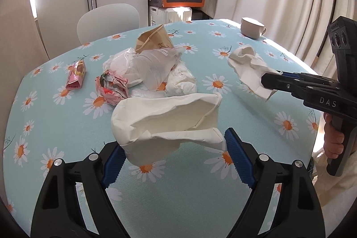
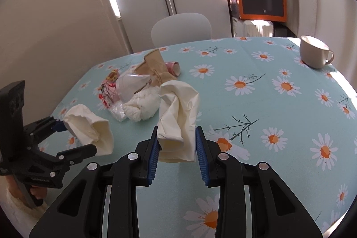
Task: Collect trash
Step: 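Grasp a crumpled cream tissue with the left tool while the right tool holds its tissue, then carry both tissues to the black trash bag and open both tools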
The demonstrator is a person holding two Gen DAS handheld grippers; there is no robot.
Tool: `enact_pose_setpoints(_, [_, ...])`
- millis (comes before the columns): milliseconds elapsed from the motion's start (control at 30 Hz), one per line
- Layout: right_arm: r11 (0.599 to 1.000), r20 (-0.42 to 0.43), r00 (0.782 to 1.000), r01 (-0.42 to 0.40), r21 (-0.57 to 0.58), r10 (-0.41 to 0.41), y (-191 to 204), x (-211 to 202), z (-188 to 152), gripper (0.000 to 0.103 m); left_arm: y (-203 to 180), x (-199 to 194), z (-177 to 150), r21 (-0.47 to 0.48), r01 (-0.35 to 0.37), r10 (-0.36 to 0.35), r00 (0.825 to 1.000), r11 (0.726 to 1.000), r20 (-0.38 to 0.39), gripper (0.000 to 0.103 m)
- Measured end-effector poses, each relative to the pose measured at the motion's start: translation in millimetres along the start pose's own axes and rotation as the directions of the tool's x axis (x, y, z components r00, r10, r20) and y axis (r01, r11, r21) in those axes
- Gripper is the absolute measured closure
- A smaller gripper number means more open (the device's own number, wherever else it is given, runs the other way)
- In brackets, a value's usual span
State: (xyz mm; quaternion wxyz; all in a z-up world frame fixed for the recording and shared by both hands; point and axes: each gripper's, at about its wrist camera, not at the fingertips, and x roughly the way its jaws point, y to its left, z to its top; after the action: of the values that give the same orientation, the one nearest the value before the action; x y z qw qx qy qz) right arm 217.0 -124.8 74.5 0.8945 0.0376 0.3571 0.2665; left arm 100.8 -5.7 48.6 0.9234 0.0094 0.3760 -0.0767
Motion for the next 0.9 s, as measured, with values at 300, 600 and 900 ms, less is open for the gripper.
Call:
enact_pose_setpoints(300, [0.999, 0.053, 0.998, 0.037, 0.020, -0.038, -5, -32, -26, 0.074, -31, -9, -8, 0.088, 0.048, -0.050, 0.998, 0.995, 0.023, 0.021])
enact_pose_setpoints(600, [0.988, 0.087, 0.987, 0.125, 0.095, -0.133, -40, -82, -66, 0.074, -78, -7, -9, 0.191, 0.102, -0.111, 0.993, 0.976, 0.038, 0.022])
enact_pose_setpoints(900, [0.964, 0.101, 0.972, 0.194, 0.182, -0.214, -79, -125, -103, 0.074, -123, -15, 0, 0.270, 0.134, -0.153, 0.987, 0.953, 0.051, 0.023])
